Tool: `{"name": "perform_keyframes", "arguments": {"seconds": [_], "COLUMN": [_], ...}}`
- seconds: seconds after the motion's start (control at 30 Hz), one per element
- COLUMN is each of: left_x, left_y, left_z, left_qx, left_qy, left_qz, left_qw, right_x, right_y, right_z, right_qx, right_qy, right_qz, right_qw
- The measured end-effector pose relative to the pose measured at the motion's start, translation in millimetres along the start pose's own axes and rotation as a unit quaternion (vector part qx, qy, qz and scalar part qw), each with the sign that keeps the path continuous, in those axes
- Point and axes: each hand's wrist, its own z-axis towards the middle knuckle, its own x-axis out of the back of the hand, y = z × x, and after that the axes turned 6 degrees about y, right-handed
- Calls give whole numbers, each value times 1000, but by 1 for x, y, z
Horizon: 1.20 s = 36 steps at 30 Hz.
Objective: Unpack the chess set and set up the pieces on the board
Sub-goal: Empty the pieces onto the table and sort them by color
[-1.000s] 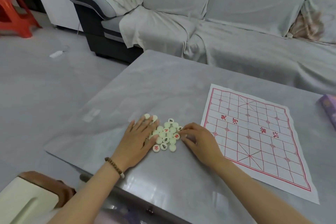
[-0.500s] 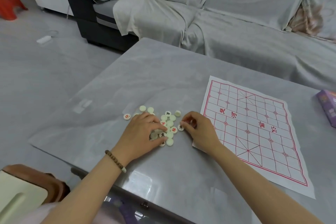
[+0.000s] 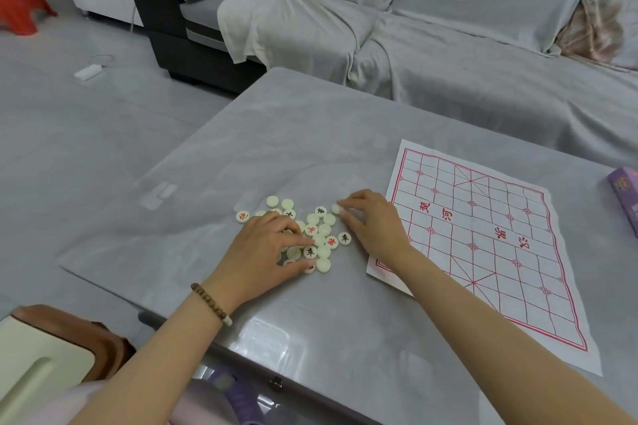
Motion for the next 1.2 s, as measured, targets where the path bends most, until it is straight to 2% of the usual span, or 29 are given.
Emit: {"name": "perform_keyframes", "arguments": {"seconds": [0.23,0.4,0.53,0.6,0.7,0.87,1.0,1.1,1.2], "left_x": [-2,-2,-2,-4,-7,-7,-6,-7,-8], "left_y": [-3,-2,-3,-5,-7,-11,-8,-8,-7], "left_z": [3,10,17,20,25,39,54,64,71], "left_qx": [1,19,21,17,12,22,50,69,72], "left_qy": [15,2,-38,-55,-58,-33,-31,-34,-33], "left_qz": [3,-12,-7,5,18,14,14,26,34], "left_qw": [1000,1000,999,998,998,999,998,997,996], "right_x": [-4,-7,-10,-9,-4,6,5,4,3], "right_y": [0,-2,-5,-1,8,10,7,5,5], "right_z": [8,11,17,18,17,7,7,12,15], "right_qx": [-23,10,-56,-69,-41,30,90,94,104], "right_qy": [35,22,33,21,13,26,-26,-49,-31], "right_qz": [46,65,117,95,29,99,53,22,15], "right_qw": [998,998,991,993,999,994,994,994,994]}}
